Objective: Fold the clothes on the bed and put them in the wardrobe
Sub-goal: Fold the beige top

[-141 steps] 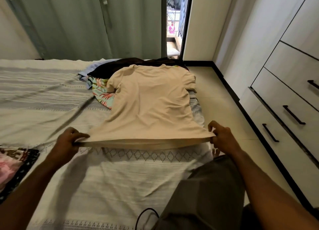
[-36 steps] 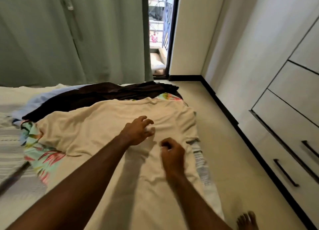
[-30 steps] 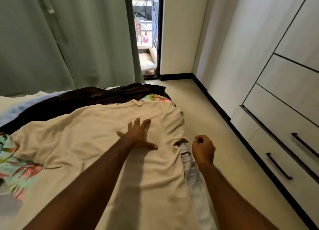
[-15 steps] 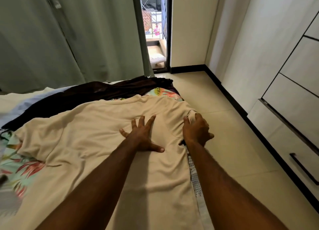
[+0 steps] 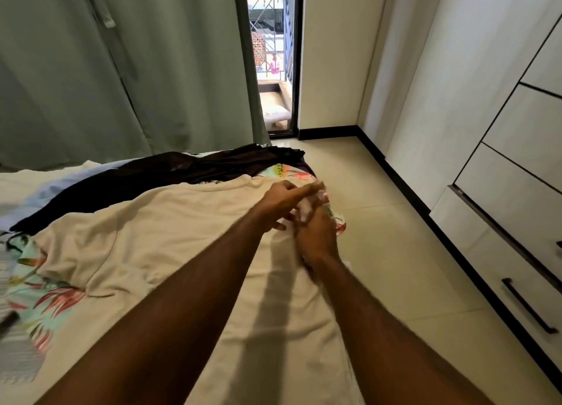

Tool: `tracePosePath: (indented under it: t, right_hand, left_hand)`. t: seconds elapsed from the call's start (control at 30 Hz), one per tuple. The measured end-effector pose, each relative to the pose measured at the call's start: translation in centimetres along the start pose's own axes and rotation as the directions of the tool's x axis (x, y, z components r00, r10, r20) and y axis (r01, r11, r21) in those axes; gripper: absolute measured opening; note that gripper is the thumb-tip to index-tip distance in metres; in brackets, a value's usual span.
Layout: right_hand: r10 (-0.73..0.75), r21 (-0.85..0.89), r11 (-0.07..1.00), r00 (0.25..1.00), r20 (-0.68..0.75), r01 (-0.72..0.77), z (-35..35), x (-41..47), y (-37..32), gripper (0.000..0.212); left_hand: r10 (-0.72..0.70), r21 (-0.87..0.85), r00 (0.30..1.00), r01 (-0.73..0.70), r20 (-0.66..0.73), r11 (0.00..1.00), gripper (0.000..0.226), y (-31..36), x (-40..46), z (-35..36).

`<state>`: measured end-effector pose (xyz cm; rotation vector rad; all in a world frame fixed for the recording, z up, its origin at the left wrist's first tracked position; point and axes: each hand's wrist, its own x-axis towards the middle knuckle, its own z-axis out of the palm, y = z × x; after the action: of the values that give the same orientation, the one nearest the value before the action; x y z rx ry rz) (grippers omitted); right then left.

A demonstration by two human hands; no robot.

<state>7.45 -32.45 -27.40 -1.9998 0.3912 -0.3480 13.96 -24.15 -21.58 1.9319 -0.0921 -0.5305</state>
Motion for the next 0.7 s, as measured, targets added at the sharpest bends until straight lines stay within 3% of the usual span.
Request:
tracePosePath:
  t: [0.07, 0.2, 0.33, 0.43, 0.53, 0.63, 0.7]
  right_hand:
    - [-0.080, -0.114, 0.989, 0.987, 0.140, 0.096, 1.2, -0.4, -0.5, 0.044]
    - [-0.207, -0.175, 0.948, 0.933, 0.294, 0.266, 3.5, -0.7, -3.4, 0.054]
    - [-0.306, -0.233, 0.857, 0.819, 0.485, 0.459, 6.5, -3.2, -7.3, 0.055]
    - [-0.327, -0.455, 0.745, 0.861, 0.389, 0.488, 5.8, -7.7, -6.7, 0.053]
    - [-0.108, -0.653, 0.699, 0.946, 0.307, 0.292, 2.2, -11.9, -3.0, 0.064]
    - [-0.071, -0.657, 0.719, 0.965, 0.254, 0.226, -1.0, -14.7, 0.4, 0.057]
    - [-0.105, -0.686, 0.678, 0.959, 0.264, 0.263, -2.0, -16.8, 1.4, 0.060]
  left_hand:
    - [-0.025, 0.029, 1.000, 0.025, -0.010, 0.999, 0.052, -0.1, 1.2, -0.4]
    - [-0.089, -0.084, 0.955, 0.067, -0.284, 0.994, 0.022, -0.9, 3.4, -4.5]
    - [-0.101, -0.095, 0.894, 0.066, -0.436, 0.993, 0.019, -3.1, 4.0, -11.1]
    - [-0.151, -0.080, 0.888, 0.129, -0.433, 0.988, 0.021, -5.5, 3.0, -13.8]
    - [-0.167, -0.093, 0.868, 0.140, -0.468, 0.986, 0.014, -8.8, 3.0, -14.8]
    - [-0.132, -0.045, 0.848, 0.127, -0.513, 0.991, 0.038, -12.2, 5.5, -15.3]
    - [-0.104, -0.013, 0.828, 0.116, -0.551, 0.993, 0.035, -12.0, 4.8, -14.4]
